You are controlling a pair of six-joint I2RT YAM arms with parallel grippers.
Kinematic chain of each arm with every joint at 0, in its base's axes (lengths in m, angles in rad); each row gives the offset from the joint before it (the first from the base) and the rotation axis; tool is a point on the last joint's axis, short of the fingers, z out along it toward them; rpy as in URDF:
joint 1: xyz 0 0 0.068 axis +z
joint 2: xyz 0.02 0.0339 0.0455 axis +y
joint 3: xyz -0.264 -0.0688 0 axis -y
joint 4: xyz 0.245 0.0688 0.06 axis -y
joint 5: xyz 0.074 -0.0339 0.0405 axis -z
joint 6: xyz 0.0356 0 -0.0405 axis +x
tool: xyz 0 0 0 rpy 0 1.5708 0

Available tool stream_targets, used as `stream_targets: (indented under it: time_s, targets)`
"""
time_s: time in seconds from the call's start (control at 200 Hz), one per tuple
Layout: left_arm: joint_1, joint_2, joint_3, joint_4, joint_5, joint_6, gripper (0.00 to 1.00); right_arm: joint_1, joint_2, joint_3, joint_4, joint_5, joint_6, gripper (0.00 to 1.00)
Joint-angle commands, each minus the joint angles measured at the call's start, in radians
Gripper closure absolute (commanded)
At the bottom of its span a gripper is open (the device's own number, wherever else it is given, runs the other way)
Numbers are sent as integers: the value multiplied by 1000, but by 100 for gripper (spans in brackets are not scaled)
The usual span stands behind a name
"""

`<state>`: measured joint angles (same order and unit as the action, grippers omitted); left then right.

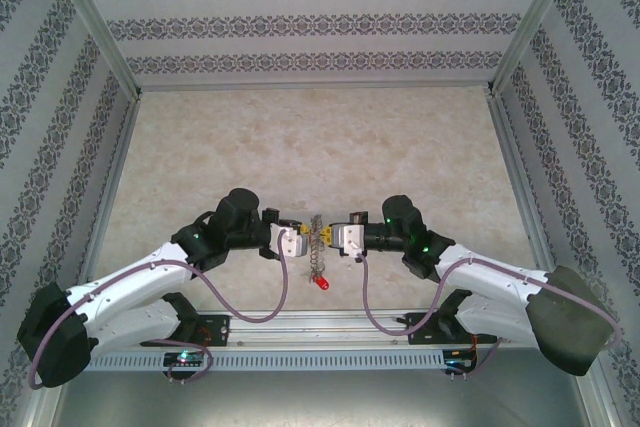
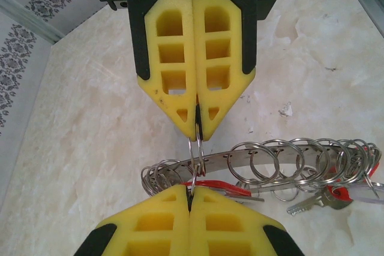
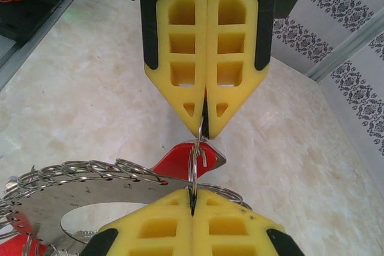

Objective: Put the keys on the keyring

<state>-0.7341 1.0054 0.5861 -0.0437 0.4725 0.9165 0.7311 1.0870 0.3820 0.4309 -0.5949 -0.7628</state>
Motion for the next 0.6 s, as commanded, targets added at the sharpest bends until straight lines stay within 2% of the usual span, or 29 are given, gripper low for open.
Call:
stream_targets:
  time_s: [0.0,0.3,0.595]
  targets:
    - [-8,-6,12,32,-12,19,100,10,-6,11,-28,-25,-4,100]
    - [-10,44,46,58,14,17,100,24,10,47,-64,-34,-10,100]
    - [-27,67,84,6,-1,54,100,24,43,81,-93,-40,16,100]
